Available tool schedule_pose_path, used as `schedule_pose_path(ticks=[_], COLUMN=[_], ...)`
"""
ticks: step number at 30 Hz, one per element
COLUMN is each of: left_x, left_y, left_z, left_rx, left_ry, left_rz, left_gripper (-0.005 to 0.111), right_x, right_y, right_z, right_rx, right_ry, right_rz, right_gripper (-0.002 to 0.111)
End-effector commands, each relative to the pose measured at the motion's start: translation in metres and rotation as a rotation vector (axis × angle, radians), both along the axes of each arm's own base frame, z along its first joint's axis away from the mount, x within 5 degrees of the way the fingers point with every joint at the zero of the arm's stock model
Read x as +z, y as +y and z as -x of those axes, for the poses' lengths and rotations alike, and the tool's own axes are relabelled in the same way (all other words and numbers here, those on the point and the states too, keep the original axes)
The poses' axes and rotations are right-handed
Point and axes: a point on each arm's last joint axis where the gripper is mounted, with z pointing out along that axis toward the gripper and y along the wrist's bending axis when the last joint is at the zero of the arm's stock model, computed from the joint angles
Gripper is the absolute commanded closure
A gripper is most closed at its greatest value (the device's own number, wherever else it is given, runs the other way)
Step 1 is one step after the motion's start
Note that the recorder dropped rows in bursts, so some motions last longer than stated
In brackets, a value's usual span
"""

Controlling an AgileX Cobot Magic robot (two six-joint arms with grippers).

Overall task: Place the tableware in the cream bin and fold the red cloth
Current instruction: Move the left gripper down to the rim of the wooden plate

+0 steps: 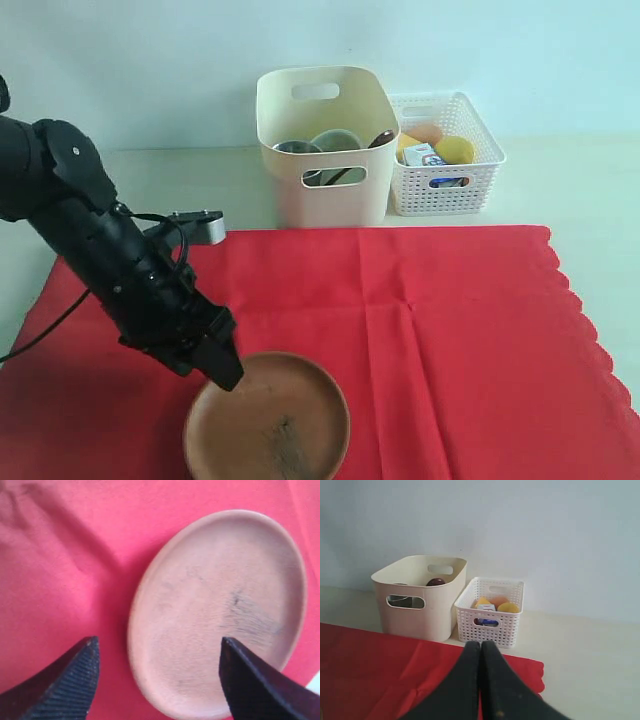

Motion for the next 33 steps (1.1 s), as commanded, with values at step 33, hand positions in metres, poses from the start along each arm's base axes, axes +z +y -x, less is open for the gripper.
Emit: schedule_pose_path(ticks=[33], left_x=[-0.042], left_y=[-0.010], left_z=[0.022], left_rx=[-0.021], left_ry=[0.035], left_rz=[-0.016], left_gripper=[0.082], right_x=[-0.001], right_y=[0.000], right_z=[0.000], right_rx=[-0.008], right_ry=[-0.005], right_rz=[0.000], right_gripper=[0.108])
